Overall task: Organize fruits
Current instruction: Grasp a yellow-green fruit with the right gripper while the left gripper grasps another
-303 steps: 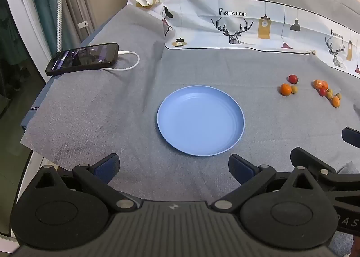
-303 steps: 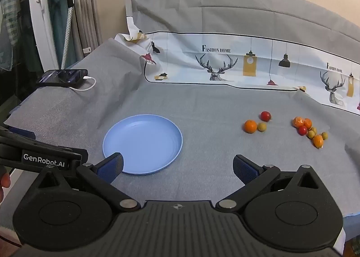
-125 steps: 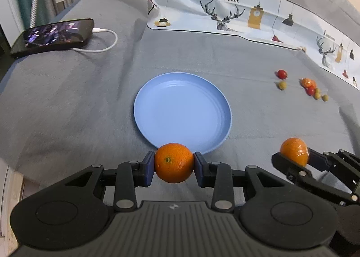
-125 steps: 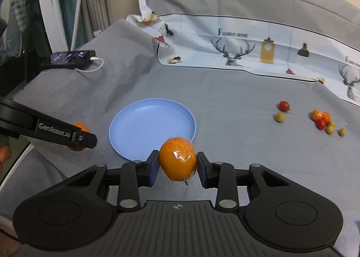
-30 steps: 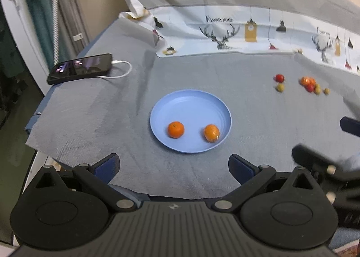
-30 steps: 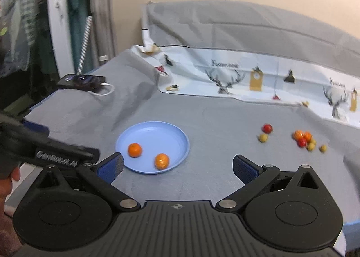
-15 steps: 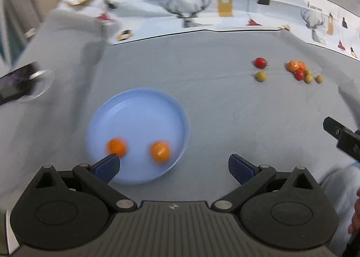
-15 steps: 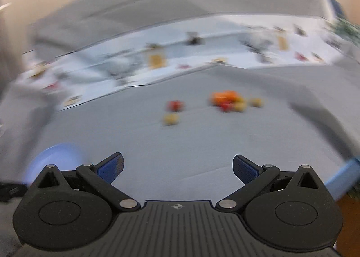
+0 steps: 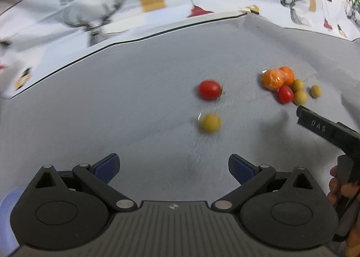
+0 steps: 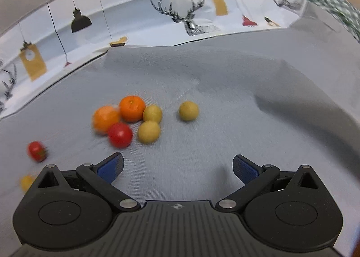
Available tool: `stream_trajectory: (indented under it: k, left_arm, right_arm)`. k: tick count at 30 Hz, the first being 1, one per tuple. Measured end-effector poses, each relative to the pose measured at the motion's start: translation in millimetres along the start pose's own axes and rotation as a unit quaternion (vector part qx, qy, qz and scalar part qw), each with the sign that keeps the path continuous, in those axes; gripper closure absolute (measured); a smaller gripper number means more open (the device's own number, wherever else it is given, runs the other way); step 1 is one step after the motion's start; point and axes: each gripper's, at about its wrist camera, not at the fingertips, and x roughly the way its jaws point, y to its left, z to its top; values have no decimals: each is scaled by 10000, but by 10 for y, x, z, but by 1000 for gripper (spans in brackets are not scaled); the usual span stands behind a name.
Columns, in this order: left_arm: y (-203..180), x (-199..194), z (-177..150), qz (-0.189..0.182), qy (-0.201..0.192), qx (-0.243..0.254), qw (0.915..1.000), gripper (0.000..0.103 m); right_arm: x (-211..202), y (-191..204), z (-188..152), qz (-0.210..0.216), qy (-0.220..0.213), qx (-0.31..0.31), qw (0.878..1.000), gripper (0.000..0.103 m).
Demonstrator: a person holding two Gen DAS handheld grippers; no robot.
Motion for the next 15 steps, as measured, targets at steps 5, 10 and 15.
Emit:
stream_trajectory:
  k: [5, 10, 15]
  left_arm:
    - [-176, 622, 292, 85, 168, 193, 9996, 0]
    - [-193, 773, 349, 46, 92, 198, 9998, 0]
    - [-258, 632, 319, -117, -106, 314, 9994, 49]
  right_arm:
    - [342, 82, 13, -195, -238, -375, 9988, 1]
    - [428, 121, 49, -238, -389, -415, 9981, 1]
    - [334, 146, 51, -134, -472, -455, 9978, 44]
